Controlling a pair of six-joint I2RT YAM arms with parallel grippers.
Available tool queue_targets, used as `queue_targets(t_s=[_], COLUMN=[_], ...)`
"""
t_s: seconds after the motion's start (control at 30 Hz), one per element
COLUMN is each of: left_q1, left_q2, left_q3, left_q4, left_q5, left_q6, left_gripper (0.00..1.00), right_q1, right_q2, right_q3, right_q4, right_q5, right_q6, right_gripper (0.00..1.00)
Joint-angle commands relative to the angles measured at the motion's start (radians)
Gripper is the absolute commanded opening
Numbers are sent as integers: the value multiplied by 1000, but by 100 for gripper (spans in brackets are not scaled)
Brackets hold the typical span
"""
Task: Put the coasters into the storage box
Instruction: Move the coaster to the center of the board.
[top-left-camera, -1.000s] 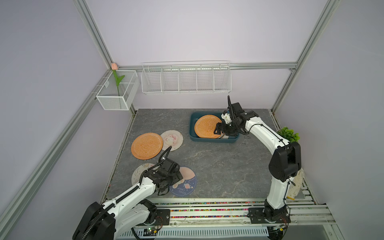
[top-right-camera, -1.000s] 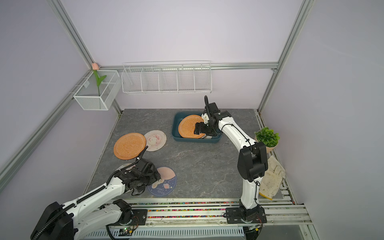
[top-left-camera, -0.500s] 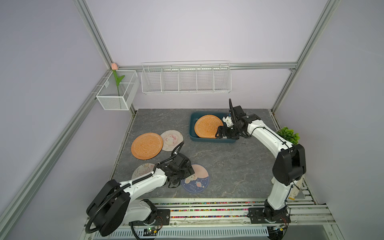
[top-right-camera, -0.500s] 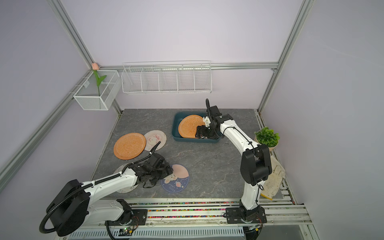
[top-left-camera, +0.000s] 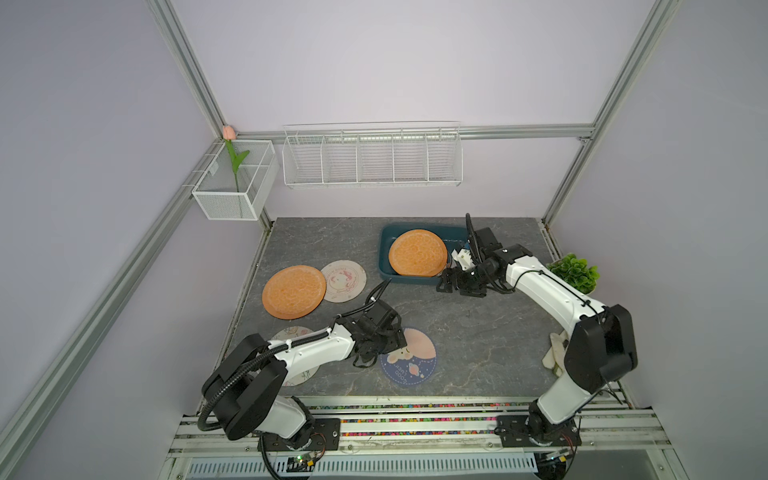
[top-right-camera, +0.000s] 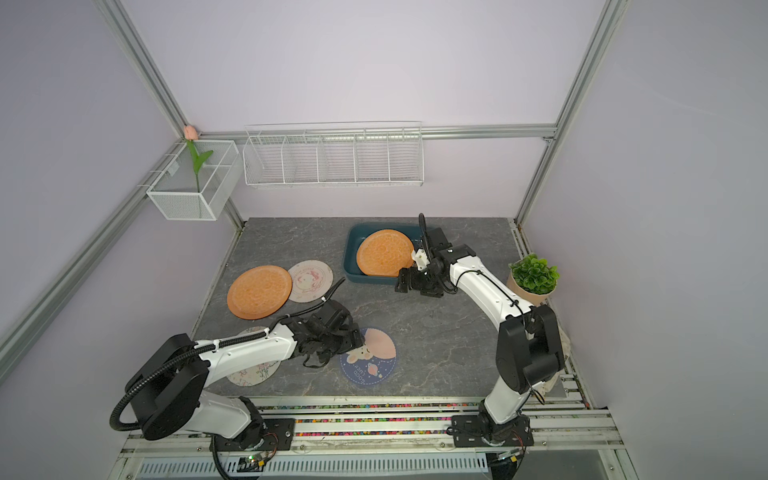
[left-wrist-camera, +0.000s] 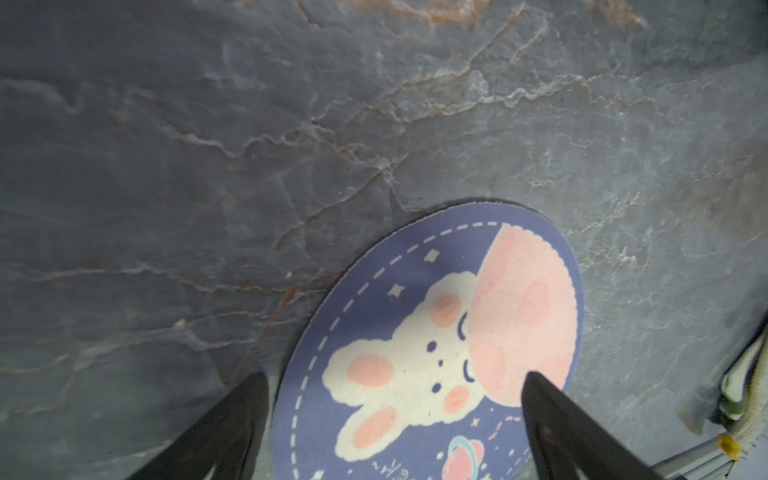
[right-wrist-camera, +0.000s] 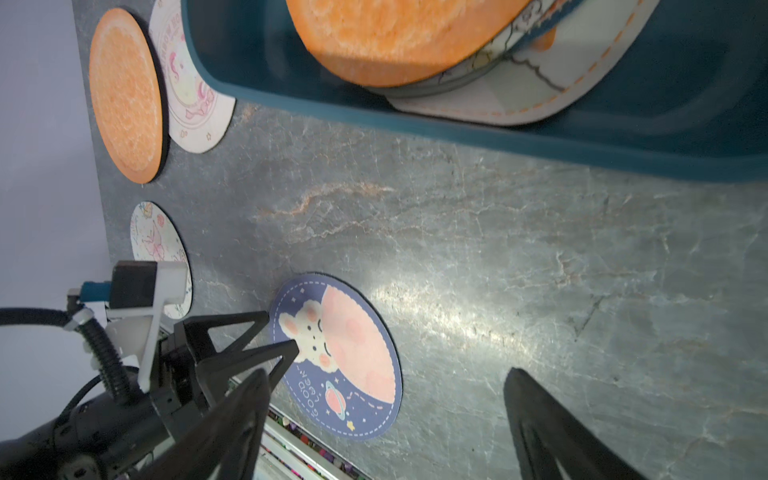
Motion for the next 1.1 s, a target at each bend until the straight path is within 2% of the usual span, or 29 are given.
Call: queue_targets(t_s=[0.0, 0.17, 0.37, 0.6, 1.07], left_q1=[-5, -5, -4, -5, -6], left_q2=[-21, -42, -42, -29, -77], left_q3=[13, 15, -9, -9, -91], left_q4=[-110, -164, -114, -51, -29], left_q5=[-21, -26, 35, 91, 107], left_q6=[40, 74, 67, 62, 48], left_gripper=[93, 91, 87, 82, 79], right_q1=[26, 87, 182, 243, 344], right_q2=[-56, -113, -146, -147, -19], right_q3=[-74, -209, -332, -409, -405], right_q4=[15, 49, 88, 148, 248], right_q5=[-53, -52, 10, 38, 118], right_q6=[31, 84, 171, 250, 314], right_gripper=[92, 95, 96, 100, 87])
